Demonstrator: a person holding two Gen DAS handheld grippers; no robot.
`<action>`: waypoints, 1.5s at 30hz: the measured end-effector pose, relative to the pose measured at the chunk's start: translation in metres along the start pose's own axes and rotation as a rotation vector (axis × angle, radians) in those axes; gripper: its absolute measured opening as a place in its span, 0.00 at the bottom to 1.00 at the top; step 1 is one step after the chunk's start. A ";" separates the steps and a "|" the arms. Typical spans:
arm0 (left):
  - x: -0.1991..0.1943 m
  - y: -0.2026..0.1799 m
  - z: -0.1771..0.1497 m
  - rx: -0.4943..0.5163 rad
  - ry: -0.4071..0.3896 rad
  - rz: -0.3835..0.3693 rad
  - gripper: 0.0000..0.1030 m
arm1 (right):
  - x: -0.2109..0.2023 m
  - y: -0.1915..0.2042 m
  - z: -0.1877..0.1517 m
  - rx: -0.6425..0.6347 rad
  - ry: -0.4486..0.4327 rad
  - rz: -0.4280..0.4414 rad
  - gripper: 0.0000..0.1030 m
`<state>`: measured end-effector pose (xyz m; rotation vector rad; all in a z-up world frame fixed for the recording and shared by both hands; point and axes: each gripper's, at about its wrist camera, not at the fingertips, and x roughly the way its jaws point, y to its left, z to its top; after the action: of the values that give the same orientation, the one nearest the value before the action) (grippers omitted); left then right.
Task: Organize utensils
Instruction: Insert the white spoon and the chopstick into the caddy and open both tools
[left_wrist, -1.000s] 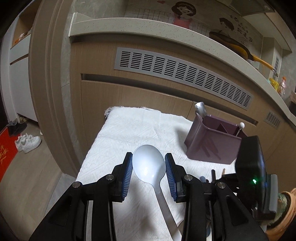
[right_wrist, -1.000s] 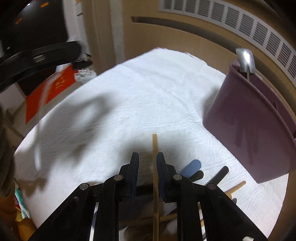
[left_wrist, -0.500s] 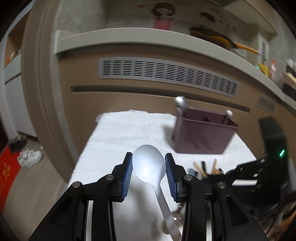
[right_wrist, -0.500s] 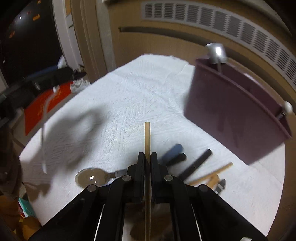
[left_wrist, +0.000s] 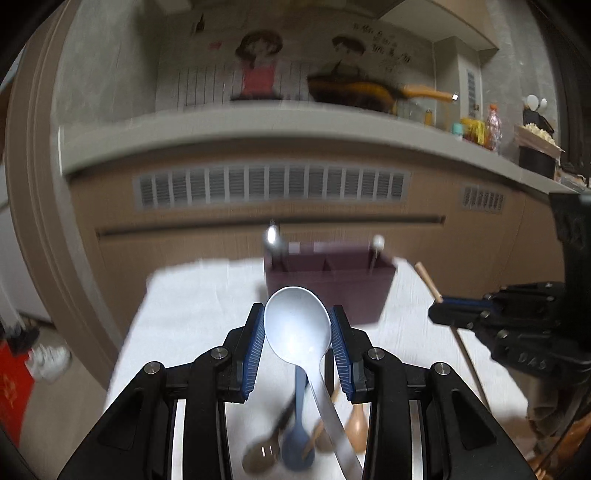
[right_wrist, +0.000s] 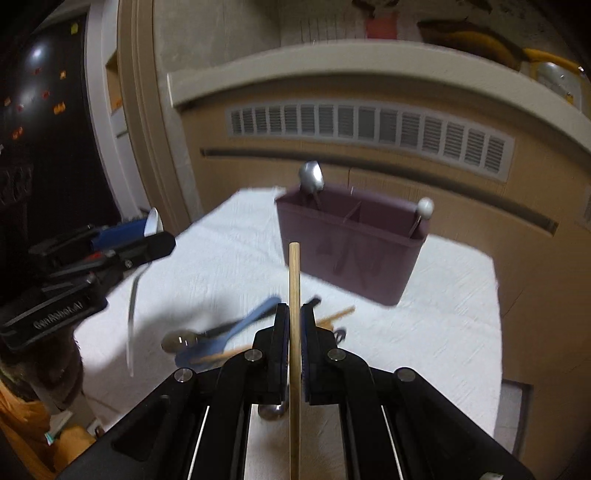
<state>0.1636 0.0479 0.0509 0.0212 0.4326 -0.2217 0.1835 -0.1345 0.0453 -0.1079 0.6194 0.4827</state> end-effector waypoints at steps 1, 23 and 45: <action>-0.003 -0.003 0.014 0.022 -0.038 0.013 0.35 | -0.006 -0.002 0.010 -0.007 -0.033 -0.003 0.06; 0.146 0.022 0.141 0.023 -0.216 0.006 0.35 | 0.022 -0.067 0.175 0.023 -0.518 -0.086 0.06; 0.238 0.011 0.060 0.061 -0.012 0.009 0.63 | 0.117 -0.094 0.098 0.061 -0.091 -0.074 0.06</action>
<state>0.4012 0.0054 0.0060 0.0812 0.4141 -0.2264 0.3622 -0.1470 0.0531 -0.0502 0.5386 0.3950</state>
